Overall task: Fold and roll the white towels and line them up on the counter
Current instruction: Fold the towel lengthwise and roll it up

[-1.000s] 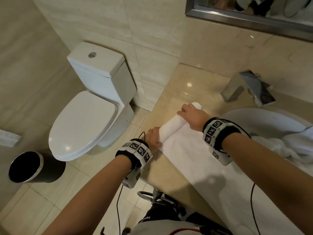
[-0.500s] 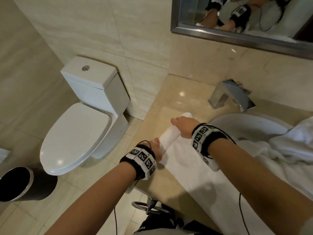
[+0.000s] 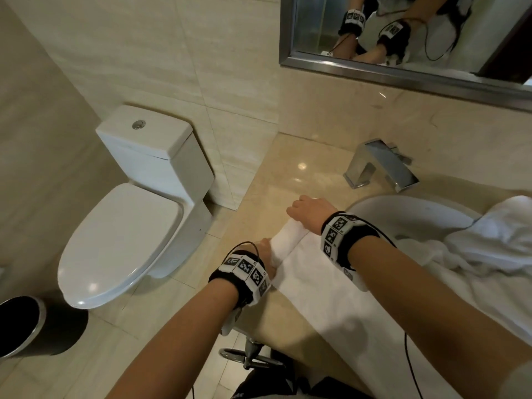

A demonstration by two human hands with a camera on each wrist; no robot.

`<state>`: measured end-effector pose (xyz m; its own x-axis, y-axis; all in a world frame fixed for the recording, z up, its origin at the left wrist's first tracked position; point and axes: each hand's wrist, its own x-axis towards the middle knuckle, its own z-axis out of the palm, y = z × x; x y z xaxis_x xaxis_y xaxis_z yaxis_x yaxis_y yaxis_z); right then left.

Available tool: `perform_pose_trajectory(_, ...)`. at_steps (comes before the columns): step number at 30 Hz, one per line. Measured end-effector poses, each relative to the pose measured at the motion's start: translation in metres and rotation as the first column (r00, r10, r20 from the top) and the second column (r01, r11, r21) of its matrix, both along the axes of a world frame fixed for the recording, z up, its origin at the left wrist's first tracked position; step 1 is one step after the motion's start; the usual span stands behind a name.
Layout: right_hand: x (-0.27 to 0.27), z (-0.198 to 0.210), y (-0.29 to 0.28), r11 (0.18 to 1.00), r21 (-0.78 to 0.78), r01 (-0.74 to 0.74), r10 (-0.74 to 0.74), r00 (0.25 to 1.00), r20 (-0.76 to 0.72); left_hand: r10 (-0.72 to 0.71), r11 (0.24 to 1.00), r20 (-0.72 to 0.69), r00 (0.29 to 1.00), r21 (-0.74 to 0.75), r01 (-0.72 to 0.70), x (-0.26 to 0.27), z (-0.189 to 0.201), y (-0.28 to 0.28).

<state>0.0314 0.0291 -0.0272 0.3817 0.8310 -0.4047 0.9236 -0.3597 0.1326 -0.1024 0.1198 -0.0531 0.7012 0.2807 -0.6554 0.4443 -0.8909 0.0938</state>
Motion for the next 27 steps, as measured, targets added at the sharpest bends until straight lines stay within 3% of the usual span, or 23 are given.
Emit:
perform_pose_trajectory(4, -0.001, -0.009, -0.014, 0.999, 0.030, 0.045, -0.044, 0.999, -0.019, -0.124, 0.985, -0.032, 0.992, 0.114, 0.127, -0.007, 0.004, -0.011)
perform_pose_trajectory(9, -0.001, -0.016, -0.026, 0.998, 0.030, 0.058, -0.058, 0.998, -0.031, -0.138, 0.986, 0.060, 0.989, 0.100, 0.131, -0.015, 0.000, -0.018)
perform_pose_trajectory(12, 0.001, -0.014, -0.032, 0.999, 0.027, 0.036, -0.034, 0.997, -0.073, -0.043, 0.995, 0.122, 0.992, -0.081, 0.053, -0.020, -0.001, -0.009)
perform_pose_trajectory(17, 0.005, -0.012, -0.039, 0.984, 0.112, 0.136, -0.109, 0.970, -0.216, 0.101, 0.933, 0.025, 0.995, -0.348, -0.086, -0.013, 0.005, 0.008)
perform_pose_trajectory(20, 0.004, -0.012, -0.036, 0.963, 0.158, 0.217, -0.175, 0.954, -0.243, 0.091, 0.962, 0.018, 0.996, -0.259, -0.083, -0.013, 0.003, 0.008)
perform_pose_trajectory(27, 0.008, -0.013, -0.023, 0.972, 0.128, 0.199, -0.172, 0.965, -0.200, 0.046, 0.991, 0.135, 0.990, -0.133, -0.028, -0.009, -0.001, 0.013)
